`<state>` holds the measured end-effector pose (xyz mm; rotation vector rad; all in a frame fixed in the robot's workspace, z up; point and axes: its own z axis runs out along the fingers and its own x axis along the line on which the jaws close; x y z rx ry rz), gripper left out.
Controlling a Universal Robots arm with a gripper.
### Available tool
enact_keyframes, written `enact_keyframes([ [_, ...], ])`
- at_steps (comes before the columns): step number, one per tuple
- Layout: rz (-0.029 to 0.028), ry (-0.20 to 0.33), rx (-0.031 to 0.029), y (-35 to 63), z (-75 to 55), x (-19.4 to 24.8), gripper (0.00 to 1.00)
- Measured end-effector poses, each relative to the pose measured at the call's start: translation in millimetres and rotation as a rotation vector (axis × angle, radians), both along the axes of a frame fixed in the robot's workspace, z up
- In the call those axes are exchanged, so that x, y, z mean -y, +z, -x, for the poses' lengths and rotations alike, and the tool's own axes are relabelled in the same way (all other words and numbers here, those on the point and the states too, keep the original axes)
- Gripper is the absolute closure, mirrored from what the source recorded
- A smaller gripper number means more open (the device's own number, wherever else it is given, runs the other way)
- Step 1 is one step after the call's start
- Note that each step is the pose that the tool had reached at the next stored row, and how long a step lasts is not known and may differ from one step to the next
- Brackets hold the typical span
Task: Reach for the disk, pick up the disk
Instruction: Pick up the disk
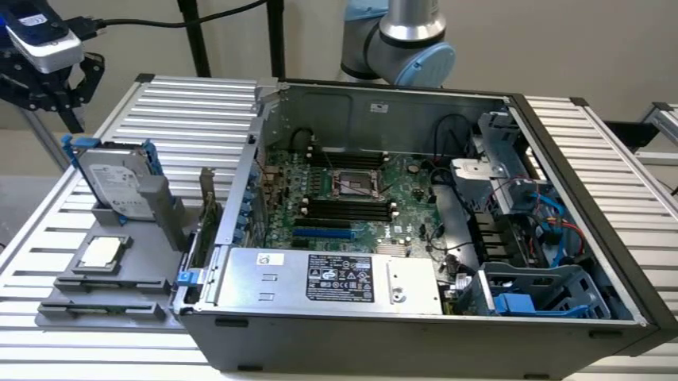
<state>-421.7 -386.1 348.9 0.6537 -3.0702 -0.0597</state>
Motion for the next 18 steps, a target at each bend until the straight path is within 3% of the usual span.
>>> enact_keyframes([
  [10,0.0000,0.182,0.0006,0.0,0.0,0.0,0.89],
  [18,0.0003,0.327,0.0046,0.0,0.0,0.0,0.89],
])
